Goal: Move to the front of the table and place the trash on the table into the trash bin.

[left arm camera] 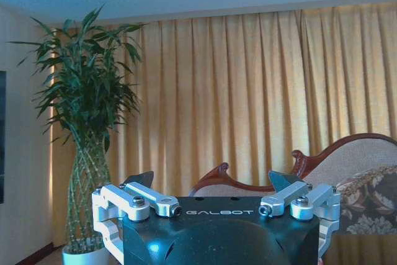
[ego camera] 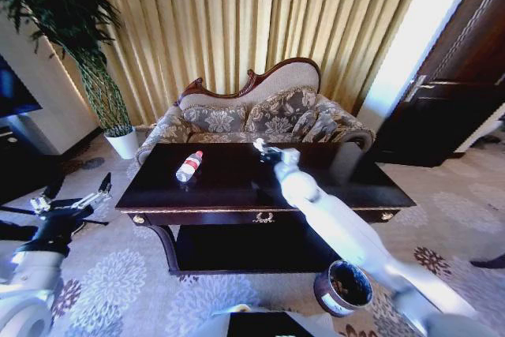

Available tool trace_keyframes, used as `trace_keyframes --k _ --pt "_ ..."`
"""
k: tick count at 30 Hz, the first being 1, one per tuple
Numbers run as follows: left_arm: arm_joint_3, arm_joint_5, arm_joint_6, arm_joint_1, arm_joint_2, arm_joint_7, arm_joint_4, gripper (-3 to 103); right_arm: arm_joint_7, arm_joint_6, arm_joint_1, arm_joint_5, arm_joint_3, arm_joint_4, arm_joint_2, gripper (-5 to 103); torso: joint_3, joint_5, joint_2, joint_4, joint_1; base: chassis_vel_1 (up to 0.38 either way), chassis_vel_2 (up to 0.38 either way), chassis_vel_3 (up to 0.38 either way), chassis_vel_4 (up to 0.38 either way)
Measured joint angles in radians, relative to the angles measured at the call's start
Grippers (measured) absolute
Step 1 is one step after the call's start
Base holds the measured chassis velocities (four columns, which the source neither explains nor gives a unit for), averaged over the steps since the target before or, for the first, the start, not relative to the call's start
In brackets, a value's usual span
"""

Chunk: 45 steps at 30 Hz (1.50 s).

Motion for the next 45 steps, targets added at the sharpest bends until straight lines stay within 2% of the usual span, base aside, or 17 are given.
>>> trace_keyframes --k 2,5,6,11,15,16,18,22,26,29,34,45 --pt "-0.002 -0.012 -0.001 -0.002 0.01 0.001 0.0 100 -0.007 0.022 -0.117 -0.025 0.093 0.067 -0.063 0 0.0 -0.0002 0.0 0.0003 0.0 0.0 0.0 0.0 0.0" --pt "0.007 -0.018 0.0 -0.015 0.018 0.002 0.003 100 -0.025 0.041 -0.255 -0.078 0.219 0.115 -0.094 0 0.0 -0.0003 0.0 0.0003 0.0 0.0 0.0 0.0 0.0" --pt "0.007 -0.018 0.0 -0.015 0.018 0.002 0.003 100 -0.025 0.041 -0.255 -0.078 0.219 0.115 -0.094 0 0.0 -0.0003 0.0 0.0003 0.0 0.0 0.0 0.0 0.0" --pt "0.024 -0.017 0.002 -0.03 0.034 0.022 0.032 100 -0.043 0.056 -0.445 -0.107 0.389 0.171 -0.09 0 0.0 -0.0004 0.0 0.0006 0.0 0.0 0.0 0.0 0.0" --pt "0.025 -0.017 -0.002 -0.029 0.039 0.03 0.041 100 -0.059 0.064 -0.502 -0.116 0.444 0.19 -0.083 0 0.0 -0.0003 0.0 0.0006 0.0 0.0 0.0 0.0 0.0" --pt "0.025 -0.018 -0.004 -0.028 0.042 0.037 0.048 100 -0.082 0.073 -0.553 -0.13 0.491 0.203 -0.074 0 0.0 -0.0005 0.0 0.0003 0.0 0.0 0.0 0.0 0.0" --pt "0.025 -0.018 -0.005 -0.028 0.042 0.037 0.048 100 -0.085 0.075 -0.562 -0.132 0.499 0.205 -0.073 0 0.0 -0.0004 0.0 0.0005 0.0 0.0 0.0 0.0 0.0" --pt "0.015 -0.024 -0.005 -0.028 0.059 0.053 0.069 100 -0.139 0.1 -0.704 -0.183 0.627 0.235 -0.031 0 0.0 -0.0004 0.0 0.0003 0.0 0.0 0.0 0.0 0.0" --pt "0.011 -0.03 0.011 -0.029 0.077 0.054 0.075 100 -0.148 0.102 -0.784 -0.249 0.68 0.262 0.006 0 0.0 -0.0005 0.0 0.0004 0.0 0.0 0.0 0.0 0.0" --pt "0.01 -0.034 0.028 -0.038 0.087 0.054 0.073 100 -0.148 0.102 -0.83 -0.26 0.694 0.299 0.026 0 0.0 -0.0006 0.0 0.0003 0.0 0.0 0.0 0.0 0.0" --pt "0.01 -0.035 0.084 -0.055 0.09 0.029 0.056 100 -0.147 0.096 -0.879 -0.272 0.689 0.37 0.06 0 0.0 -0.0006 0.0 0.0004 0.0 0.0 0.0 0.0 0.0" --pt "0.038 -0.011 0.137 -0.054 0.065 0.015 0.043 100 -0.137 0.07 -0.889 -0.289 0.658 0.464 0.074 0 0.0 -0.0006 0.0 0.0004 0.0 0.02 -0.018 -0.015 0.017"
